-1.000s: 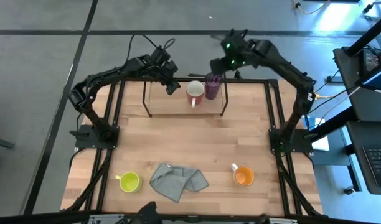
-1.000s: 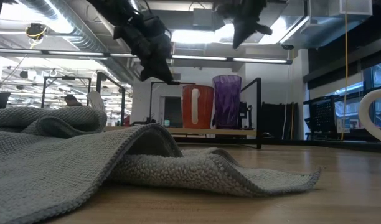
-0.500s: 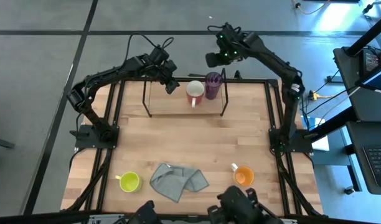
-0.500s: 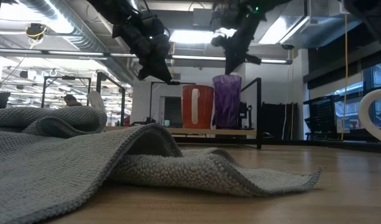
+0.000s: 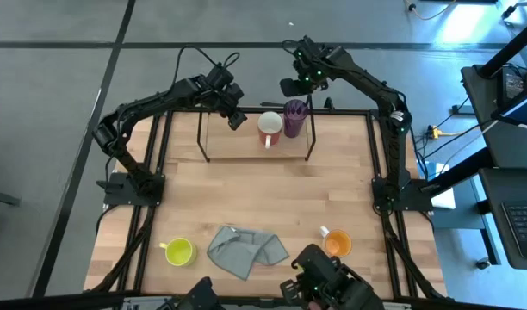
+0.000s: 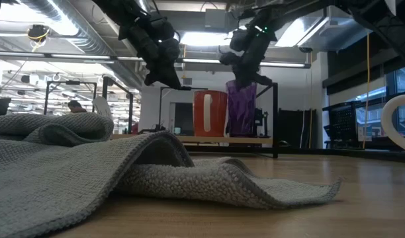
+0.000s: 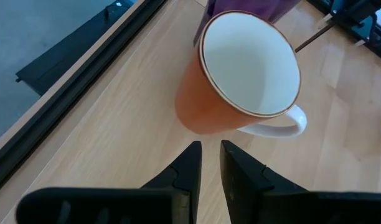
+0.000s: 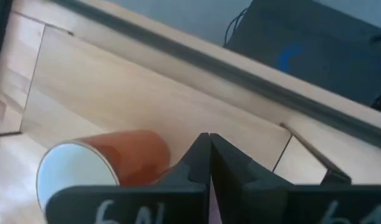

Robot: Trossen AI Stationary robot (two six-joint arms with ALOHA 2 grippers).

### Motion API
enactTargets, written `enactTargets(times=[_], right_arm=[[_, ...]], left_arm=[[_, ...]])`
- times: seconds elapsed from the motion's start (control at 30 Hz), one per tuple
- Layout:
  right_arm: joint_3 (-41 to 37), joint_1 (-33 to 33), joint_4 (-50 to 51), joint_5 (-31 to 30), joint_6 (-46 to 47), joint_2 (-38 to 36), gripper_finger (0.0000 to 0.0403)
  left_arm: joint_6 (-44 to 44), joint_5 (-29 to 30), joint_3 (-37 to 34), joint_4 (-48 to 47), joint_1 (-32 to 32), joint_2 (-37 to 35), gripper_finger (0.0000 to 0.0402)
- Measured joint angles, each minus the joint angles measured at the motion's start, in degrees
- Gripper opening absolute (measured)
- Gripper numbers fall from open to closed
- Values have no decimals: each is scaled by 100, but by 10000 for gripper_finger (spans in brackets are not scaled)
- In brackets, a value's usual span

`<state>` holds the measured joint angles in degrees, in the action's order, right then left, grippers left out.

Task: Stack small to large cups/mugs on shelf
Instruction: Adjust the violet cup on the shelf

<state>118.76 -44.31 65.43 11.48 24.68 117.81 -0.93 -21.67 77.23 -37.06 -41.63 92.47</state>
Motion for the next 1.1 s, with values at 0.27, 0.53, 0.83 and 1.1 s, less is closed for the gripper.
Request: enactTargets(times=[0.27,0.53,0.83,1.1], right_arm=[[0,2,644,217,-427,23,12],[-2,13,735,121,-531,23,12],[-2,52,737,396,-594,23,12],[-2,107,697,-184,-583,23,12]], left_arm=[[0,28,0,7,0,4,53],[1,28,0,6,0,4,53],[2,28,0,-44,0,4,53],[2,28,0,-57,0,4,53]])
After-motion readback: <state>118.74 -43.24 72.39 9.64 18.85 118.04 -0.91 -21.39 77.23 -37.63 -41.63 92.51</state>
